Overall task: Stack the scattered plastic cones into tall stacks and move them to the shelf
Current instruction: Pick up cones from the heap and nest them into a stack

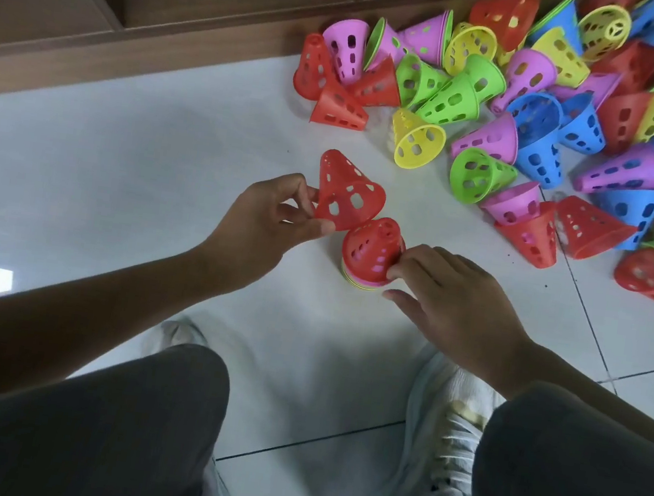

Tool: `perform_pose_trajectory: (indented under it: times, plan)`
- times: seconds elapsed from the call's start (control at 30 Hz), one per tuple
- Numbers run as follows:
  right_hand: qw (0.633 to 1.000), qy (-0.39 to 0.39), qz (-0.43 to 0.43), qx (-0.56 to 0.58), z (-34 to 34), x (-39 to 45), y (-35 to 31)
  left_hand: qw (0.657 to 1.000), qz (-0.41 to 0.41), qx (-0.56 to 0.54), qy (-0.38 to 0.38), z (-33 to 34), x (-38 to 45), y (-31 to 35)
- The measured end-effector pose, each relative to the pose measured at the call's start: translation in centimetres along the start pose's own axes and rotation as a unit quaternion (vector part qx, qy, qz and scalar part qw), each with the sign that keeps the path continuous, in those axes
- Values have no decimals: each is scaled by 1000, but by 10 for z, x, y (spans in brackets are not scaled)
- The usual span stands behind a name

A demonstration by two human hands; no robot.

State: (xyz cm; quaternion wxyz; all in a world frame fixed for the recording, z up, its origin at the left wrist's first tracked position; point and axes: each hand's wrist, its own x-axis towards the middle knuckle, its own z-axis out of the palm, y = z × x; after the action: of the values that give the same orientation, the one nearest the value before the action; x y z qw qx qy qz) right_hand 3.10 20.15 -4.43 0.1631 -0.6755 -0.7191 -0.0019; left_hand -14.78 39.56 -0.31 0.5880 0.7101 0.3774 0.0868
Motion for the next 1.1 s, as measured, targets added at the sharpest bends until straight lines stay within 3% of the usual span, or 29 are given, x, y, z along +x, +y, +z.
perform_pose_trajectory:
  times: [0.2,0.43,0.6,0.7,0.83,1.1]
  plan:
    - [981,2,147,129,-15,-6,-11,999,32,39,21,-2,0,0]
    - [873,139,357,303,-46,34,-21,956,232,176,39,-3,2,13]
    - [805,77,379,449,-59,62,-22,930,288,227,15,2,8,23]
    - [810,21,362,460,-62,66,-26,925,304,228,-4,3,11,25]
    - [805,30,383,452,-56,56,-28,931,275,240,-18,0,15,17]
    - [861,22,373,347,-24,25,-34,949,208,236,-11,-16,16,-13]
